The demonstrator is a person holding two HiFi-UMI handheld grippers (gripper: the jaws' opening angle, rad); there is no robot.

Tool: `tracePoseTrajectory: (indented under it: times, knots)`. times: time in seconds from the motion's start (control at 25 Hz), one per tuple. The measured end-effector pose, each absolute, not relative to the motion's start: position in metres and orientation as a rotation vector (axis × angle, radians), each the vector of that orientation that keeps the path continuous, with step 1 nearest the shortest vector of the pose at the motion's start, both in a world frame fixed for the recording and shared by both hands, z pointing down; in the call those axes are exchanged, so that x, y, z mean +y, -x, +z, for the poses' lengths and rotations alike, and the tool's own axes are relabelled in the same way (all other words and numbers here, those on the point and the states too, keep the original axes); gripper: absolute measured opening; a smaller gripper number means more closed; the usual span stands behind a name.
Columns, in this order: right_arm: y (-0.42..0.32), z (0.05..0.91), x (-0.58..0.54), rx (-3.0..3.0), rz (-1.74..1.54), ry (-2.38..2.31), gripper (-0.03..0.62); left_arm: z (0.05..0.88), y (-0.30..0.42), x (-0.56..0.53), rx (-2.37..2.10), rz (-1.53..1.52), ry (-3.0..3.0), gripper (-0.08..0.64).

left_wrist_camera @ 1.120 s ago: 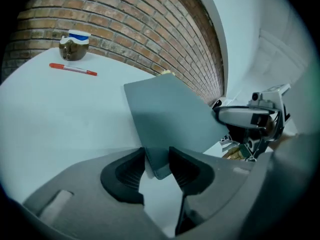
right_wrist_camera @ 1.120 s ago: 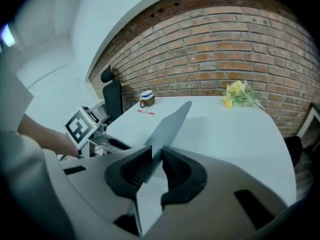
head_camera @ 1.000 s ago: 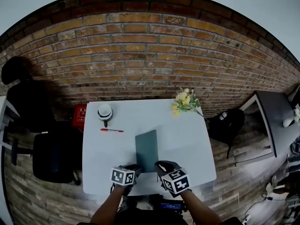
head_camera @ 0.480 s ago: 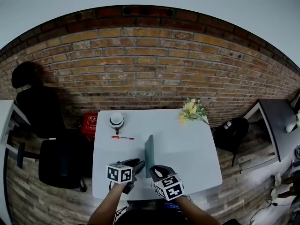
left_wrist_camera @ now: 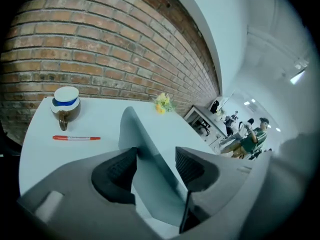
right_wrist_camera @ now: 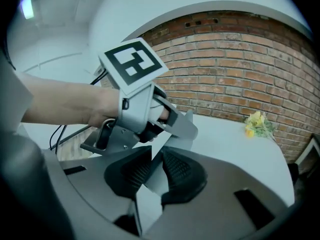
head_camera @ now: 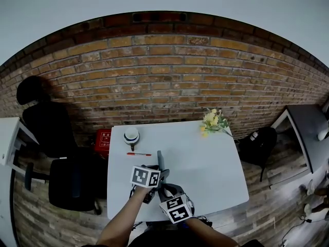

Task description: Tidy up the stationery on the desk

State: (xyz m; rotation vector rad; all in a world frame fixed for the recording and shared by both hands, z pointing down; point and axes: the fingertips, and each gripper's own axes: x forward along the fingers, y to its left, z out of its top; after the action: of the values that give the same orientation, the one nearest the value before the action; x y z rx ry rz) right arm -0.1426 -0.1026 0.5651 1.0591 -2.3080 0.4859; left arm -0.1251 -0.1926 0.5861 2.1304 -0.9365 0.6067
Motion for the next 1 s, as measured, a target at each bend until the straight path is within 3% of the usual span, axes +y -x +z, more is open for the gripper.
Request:
tracePoseTrajectory:
  times: [0.28,0.48,0.56,0.72,1.0]
  knots:
    - [0.151,0.566,-0.102,-2.347,0.456,-0.998,0.08,0.6,0.129,-0.192,-0.942,0.729,-2.088,0.222]
    - [0.154,0.563,-0.098,-2.402,0.484,-0.945,0.077,0.6,0.134,-0.19,-0.955,0.657,-2.03,0.167]
    - [0.148,0.562,-0.1,-2.412,0.485,-0.957,0.042,0.6,0.138,-0.191,-0.976,0.646,-2.013,0.125]
    - [0.118,0.566,-0.109,-2.402,0.514,-1.019,0.031,0.601,0.146,-0.19,-1.012,0.62,-1.98,0.069]
    - [0.035,0.569,-0.135,-2.35,0.608,-1.209,0.023,0.586,0.108,-0.194,-0.943,0.43,-1.959,0.066]
